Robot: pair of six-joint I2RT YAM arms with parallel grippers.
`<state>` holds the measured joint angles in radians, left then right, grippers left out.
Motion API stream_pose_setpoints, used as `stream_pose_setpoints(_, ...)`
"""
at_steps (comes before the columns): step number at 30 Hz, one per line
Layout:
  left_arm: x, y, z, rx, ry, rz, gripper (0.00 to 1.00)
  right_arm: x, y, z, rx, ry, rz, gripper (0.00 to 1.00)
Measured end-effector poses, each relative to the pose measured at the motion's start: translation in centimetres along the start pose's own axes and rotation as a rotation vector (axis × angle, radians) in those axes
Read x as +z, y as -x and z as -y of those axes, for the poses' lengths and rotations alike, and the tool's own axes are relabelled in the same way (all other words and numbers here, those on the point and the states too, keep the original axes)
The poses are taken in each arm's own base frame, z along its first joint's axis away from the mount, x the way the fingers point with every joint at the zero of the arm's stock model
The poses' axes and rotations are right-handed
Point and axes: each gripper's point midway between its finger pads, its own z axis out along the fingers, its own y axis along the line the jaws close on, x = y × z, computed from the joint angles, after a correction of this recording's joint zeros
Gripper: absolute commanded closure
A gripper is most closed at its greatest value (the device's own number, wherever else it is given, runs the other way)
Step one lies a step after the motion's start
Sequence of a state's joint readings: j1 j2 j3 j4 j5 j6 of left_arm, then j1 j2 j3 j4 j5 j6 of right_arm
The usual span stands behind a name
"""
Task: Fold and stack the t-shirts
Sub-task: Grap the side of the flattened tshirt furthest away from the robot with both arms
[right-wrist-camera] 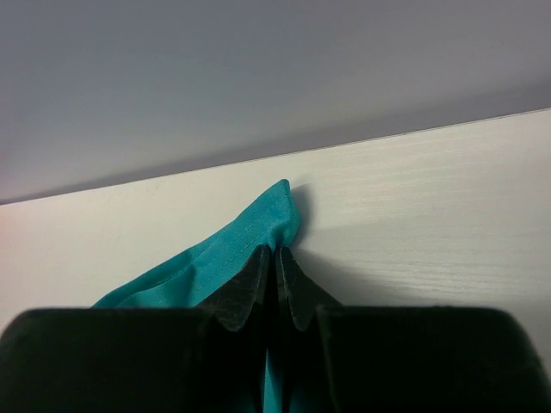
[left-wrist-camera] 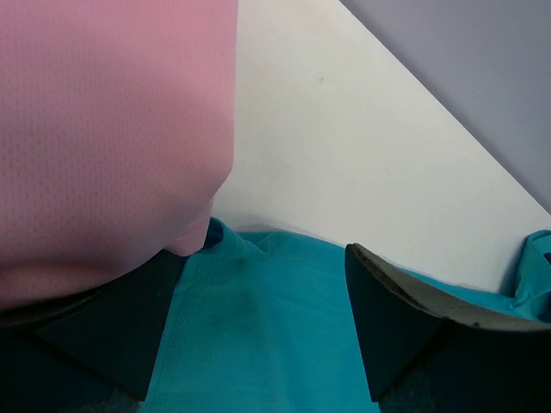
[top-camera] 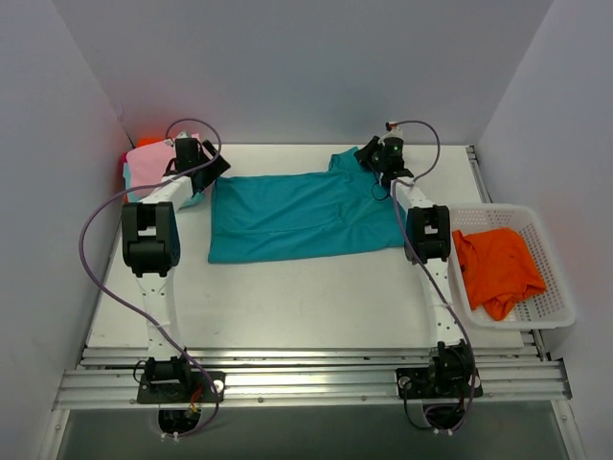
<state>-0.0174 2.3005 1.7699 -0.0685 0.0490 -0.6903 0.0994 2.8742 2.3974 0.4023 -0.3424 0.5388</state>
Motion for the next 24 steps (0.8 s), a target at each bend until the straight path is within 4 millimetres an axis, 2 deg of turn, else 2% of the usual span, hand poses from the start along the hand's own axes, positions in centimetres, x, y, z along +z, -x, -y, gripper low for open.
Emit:
stream_pose_setpoints(5,0.1,-0.4,1.1,-0.014,-0.025,-0.028,0.14,-0.2,0.0,0.1,0.015,0.013,0.001,1.00)
stream_pose_setpoints(8,-0.1,-0.5,2.3,-0.018,-0.040,-0.029,0.14,-0.4,0.0,0.2,0.026,0.023,0.002,1.00)
stream_pose_setpoints(12,-0.2,-1.9,3.8,0.003,-0.039,-0.039,0.14,-0.5,0.0,0.4,0.043,0.037,0.000,1.00)
stream_pose_setpoints(17,-0.5,-3.9,4.3,0.031,0.018,-0.063,0.14,-0.7,0.1,0.6,0.056,0.048,0.001,1.00)
stream_pose_setpoints(24,-0.7,-2.3,3.2,0.030,0.106,-0.020,0.14,-0.9,0.1,0.6,0.064,0.050,0.002,1.00)
